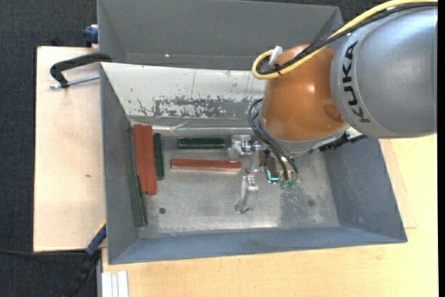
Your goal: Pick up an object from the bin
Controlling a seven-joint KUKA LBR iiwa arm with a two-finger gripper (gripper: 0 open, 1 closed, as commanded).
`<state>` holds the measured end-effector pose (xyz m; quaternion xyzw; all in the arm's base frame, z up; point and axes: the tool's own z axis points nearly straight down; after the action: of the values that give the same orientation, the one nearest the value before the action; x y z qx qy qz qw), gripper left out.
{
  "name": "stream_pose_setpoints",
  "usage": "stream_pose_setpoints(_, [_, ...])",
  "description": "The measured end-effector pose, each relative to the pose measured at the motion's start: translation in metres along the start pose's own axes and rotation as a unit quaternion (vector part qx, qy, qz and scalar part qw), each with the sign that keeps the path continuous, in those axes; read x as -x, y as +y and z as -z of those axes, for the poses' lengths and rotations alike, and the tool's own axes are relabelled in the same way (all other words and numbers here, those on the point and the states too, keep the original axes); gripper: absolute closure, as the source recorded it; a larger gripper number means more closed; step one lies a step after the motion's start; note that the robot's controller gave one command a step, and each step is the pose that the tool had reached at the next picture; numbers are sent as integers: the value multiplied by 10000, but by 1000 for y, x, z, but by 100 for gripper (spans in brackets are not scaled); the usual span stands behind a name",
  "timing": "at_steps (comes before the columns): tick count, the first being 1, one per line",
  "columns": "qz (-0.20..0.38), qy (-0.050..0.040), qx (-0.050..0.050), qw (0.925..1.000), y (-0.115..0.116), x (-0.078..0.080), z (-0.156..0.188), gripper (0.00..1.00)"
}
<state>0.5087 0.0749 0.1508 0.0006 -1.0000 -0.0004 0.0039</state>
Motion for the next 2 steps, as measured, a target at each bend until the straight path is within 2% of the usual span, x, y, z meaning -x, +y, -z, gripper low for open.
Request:
stream_pose_setpoints(1, [-4,-35,3,10000,0,1,4,0])
stream_pose_setpoints(2, [-259,-59,8,9996,2,51,-76,100])
